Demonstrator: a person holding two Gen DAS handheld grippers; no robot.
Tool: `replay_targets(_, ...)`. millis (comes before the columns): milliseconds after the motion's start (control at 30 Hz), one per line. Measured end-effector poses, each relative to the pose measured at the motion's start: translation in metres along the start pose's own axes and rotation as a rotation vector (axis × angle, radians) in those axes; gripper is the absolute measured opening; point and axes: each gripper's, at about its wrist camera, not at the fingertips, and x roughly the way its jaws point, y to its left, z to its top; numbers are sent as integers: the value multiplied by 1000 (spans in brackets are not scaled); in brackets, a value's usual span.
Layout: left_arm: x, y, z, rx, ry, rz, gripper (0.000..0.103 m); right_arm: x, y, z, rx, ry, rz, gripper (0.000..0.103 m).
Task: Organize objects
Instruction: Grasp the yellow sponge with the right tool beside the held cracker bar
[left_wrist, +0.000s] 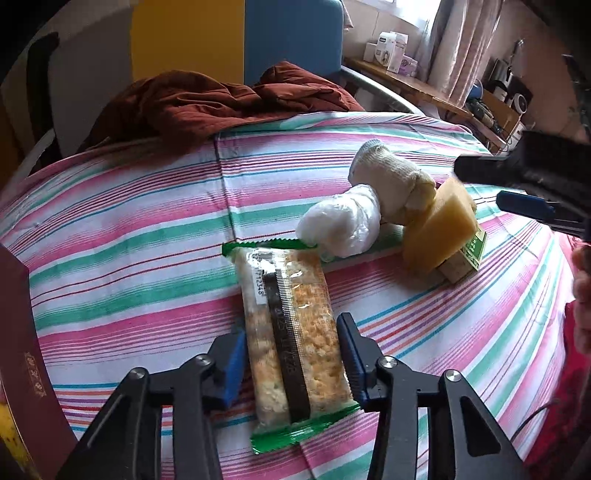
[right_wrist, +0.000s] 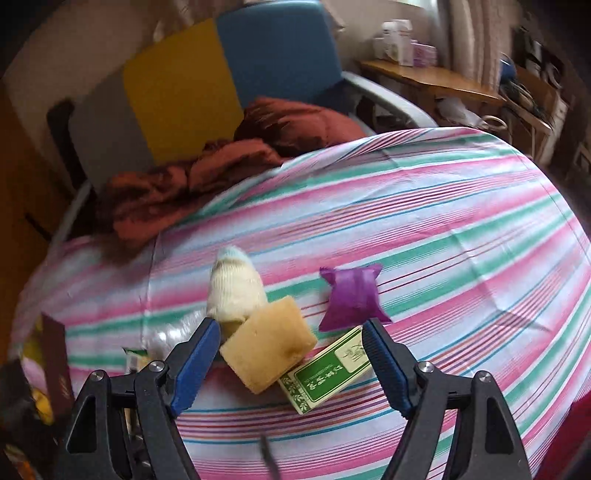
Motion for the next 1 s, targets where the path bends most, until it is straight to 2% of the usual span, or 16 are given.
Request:
replay_targets(233,-1,4,-1,14,-6,-21,46,18,16,-6,-108,47,-38,81)
replay_targets(400,-1,1,-5,42,-30,-8,46,26,18,-8,-121,70,-72,80)
replay_targets(467,-1,-2,-8,74,-50,10,46,28,20,-10,-134,82,-74,67)
replay_targets(533,-2,-4,-12,91,-77,21,46,29,24,-12,-159,87,-78,59)
replay_targets(733,0,-5,-17,105,-113,33,46,20,33,-15,-201,58,-118,53)
replay_targets(867,1,-8,-21,114,-131,44,46,7,44,-19,-242,7,-189,53)
replay_targets(1000,1,-9,-22,120,-140,52,46,-6,56,-23,-294,-43,-183,53)
